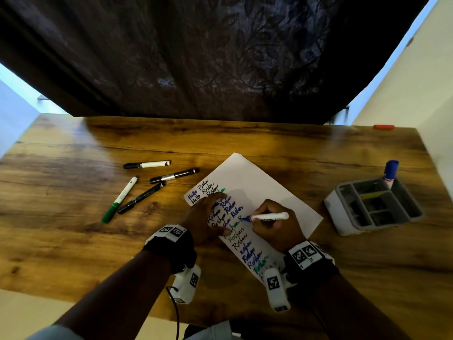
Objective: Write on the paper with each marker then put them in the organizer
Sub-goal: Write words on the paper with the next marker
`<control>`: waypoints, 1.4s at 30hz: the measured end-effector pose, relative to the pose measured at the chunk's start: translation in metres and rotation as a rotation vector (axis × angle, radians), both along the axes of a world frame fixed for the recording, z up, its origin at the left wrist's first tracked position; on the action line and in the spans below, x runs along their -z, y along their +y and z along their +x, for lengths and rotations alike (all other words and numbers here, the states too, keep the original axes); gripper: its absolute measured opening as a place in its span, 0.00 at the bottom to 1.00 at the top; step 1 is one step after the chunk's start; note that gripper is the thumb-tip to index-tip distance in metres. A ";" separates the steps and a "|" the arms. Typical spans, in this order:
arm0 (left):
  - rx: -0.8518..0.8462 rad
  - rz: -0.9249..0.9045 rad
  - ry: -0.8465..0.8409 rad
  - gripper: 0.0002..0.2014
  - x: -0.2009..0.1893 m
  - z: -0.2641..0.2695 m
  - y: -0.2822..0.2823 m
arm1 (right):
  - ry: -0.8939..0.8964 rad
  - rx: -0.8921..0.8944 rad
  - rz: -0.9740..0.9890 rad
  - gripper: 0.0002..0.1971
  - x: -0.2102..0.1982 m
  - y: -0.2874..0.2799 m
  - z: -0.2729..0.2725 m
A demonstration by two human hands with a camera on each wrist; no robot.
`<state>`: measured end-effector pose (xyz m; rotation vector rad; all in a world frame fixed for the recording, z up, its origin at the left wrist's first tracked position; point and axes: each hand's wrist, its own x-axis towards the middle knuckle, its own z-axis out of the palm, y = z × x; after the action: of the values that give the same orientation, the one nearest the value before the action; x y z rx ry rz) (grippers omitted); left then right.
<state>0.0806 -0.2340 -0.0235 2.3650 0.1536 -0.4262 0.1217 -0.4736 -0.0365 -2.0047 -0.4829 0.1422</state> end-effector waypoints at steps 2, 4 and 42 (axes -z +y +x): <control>-0.001 0.000 0.007 0.46 0.000 0.000 0.001 | -0.013 0.013 0.012 0.05 0.000 0.000 0.000; 0.000 -0.003 0.006 0.46 0.000 0.000 0.001 | -0.020 0.011 0.011 0.05 0.000 0.001 0.000; -0.016 -0.058 0.000 0.48 -0.002 0.000 0.002 | 0.019 0.071 0.016 0.06 0.004 0.000 0.003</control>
<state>0.0802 -0.2322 -0.0220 2.3055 0.1580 -0.4176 0.1247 -0.4736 -0.0406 -2.0006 -0.3993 0.1135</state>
